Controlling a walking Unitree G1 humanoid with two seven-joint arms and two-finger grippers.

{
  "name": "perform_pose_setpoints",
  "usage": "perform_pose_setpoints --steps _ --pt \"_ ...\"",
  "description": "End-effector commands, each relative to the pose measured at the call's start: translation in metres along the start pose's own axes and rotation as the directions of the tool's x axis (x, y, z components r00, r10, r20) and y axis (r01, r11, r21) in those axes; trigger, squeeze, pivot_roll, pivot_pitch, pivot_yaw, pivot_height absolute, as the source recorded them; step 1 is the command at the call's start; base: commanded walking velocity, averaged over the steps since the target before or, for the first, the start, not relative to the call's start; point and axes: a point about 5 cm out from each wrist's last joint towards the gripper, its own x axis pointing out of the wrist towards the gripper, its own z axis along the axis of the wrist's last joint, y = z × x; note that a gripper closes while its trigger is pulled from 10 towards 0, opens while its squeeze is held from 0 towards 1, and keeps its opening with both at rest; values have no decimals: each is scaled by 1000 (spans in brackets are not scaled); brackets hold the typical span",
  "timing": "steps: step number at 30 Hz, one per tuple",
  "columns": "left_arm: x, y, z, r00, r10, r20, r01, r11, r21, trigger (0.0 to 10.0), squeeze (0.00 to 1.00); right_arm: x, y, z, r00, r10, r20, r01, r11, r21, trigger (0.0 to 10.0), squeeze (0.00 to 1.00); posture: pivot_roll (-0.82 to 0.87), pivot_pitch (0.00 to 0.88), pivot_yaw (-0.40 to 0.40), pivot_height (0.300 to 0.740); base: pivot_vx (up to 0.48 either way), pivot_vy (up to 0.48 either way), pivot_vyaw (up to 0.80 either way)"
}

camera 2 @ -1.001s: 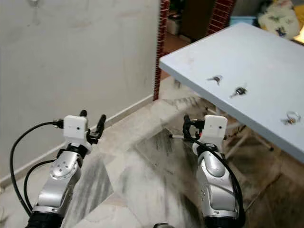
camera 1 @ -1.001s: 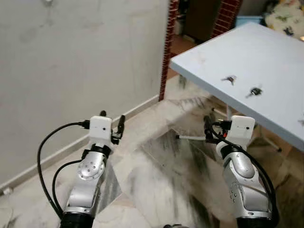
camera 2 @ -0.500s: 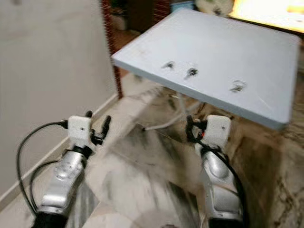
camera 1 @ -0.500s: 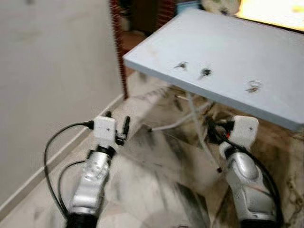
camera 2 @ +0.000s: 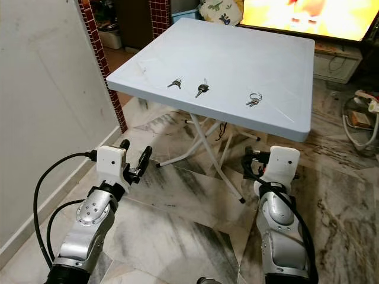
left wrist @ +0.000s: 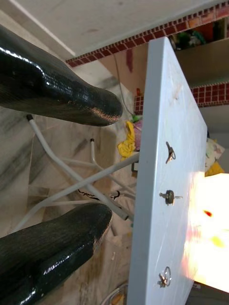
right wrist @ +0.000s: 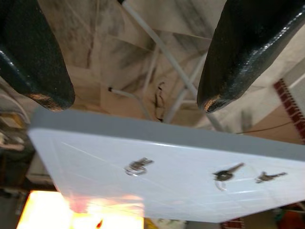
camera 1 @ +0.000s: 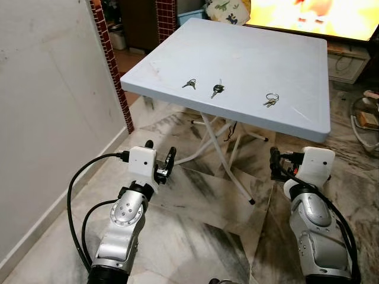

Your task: Hang keys on a hook

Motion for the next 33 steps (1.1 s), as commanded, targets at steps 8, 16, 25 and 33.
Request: perform_pose_setpoints --steps 8,16,25,33 --pt "0 0 0 1000 -30 0 30 1000 -5 10000 0 -1 3 5 1000 13 20 -13 1000 -2 10000 0 -71 91 21 740 327 0 0" --pt "-2 0 -1 999 -31 -7 31 999 -7 10000 0 -1 8 9 997 57 42 -57 998 -10 10000 0 -65 94 24 740 459 0 0" --pt "-2 2 -2 1000 -21 -11 21 1000 -5 10000 0 0 20 12 991 125 52 -124 992 -16 10000 0 -57 95 23 740 480 0 0" --pt "-3 2 -2 1000 -18 -14 18 1000 -4 10000 0 0 21 9 991 127 33 -127 992 -8 10000 0 -54 97 22 740 414 0 0"
